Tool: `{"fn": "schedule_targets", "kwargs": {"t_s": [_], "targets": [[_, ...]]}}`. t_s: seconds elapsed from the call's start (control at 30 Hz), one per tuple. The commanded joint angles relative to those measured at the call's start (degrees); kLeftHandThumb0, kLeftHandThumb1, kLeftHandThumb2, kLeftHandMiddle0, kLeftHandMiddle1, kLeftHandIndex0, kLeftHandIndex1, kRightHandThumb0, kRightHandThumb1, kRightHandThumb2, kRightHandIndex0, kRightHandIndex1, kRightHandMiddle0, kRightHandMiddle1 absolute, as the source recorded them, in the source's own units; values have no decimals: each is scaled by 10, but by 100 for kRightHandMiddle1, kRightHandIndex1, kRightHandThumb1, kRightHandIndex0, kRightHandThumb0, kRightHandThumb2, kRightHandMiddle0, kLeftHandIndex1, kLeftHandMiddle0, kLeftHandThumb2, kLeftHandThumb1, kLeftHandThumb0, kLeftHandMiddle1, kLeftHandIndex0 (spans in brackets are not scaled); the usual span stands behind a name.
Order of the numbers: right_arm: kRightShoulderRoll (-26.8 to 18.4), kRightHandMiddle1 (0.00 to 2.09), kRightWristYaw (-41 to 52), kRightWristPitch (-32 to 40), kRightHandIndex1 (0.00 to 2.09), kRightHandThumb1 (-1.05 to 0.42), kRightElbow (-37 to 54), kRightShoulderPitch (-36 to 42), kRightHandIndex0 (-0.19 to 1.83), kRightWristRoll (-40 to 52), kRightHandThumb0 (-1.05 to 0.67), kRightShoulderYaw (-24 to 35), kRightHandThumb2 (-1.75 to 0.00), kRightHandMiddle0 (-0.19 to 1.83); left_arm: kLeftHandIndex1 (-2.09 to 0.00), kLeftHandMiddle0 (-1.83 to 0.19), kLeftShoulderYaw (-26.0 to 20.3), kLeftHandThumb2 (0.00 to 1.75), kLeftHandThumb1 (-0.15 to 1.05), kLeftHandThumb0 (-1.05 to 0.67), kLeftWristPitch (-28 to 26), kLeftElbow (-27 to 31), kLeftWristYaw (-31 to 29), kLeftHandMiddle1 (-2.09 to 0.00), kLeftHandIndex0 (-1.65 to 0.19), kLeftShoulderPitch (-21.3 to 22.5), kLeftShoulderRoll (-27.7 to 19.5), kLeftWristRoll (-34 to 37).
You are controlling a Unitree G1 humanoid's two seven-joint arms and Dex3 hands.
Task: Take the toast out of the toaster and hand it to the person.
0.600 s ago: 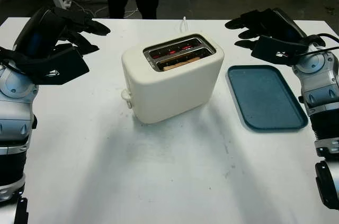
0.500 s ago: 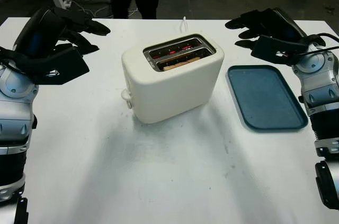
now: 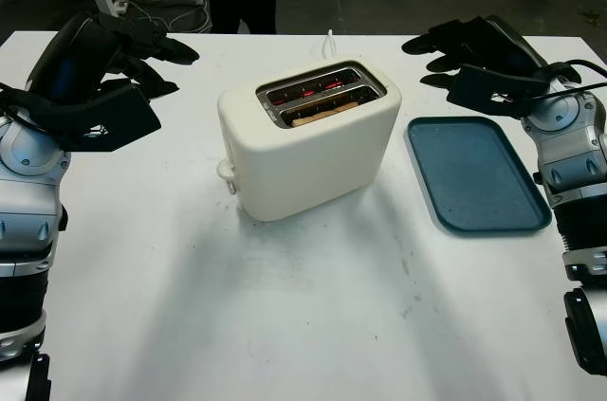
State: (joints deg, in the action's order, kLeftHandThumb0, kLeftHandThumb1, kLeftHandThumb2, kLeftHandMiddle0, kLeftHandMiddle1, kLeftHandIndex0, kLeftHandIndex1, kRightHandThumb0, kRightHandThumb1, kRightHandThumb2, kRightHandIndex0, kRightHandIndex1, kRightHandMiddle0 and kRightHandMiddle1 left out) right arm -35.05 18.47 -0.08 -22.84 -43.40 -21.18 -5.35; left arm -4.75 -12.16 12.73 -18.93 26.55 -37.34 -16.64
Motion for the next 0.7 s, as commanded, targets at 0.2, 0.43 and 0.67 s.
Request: {"fn": "schedule_targets", "kwargs": {"t_s": [0.2, 0.43, 0.67], "targets": [[3, 1, -7, -9, 3, -92, -9, 0, 93, 1, -11, -2, -5, 80, -9, -95, 5, 0, 87, -4, 7, -4, 2, -68, -103, 10, 4, 0], [4, 0, -4, -8, 1, -92, -12, 1, 91, 8, -12, 0, -7, 79, -9, -94, 4, 0, 87, -5, 0, -1, 1, -70, -103, 9, 5, -1], [9, 0, 0, -1, 1, -92, -9, 2, 90, 10, -12, 0, -8, 78, -8, -92, 3, 0, 87, -4, -2, -1, -2, -70, -103, 12, 4, 1]]}}
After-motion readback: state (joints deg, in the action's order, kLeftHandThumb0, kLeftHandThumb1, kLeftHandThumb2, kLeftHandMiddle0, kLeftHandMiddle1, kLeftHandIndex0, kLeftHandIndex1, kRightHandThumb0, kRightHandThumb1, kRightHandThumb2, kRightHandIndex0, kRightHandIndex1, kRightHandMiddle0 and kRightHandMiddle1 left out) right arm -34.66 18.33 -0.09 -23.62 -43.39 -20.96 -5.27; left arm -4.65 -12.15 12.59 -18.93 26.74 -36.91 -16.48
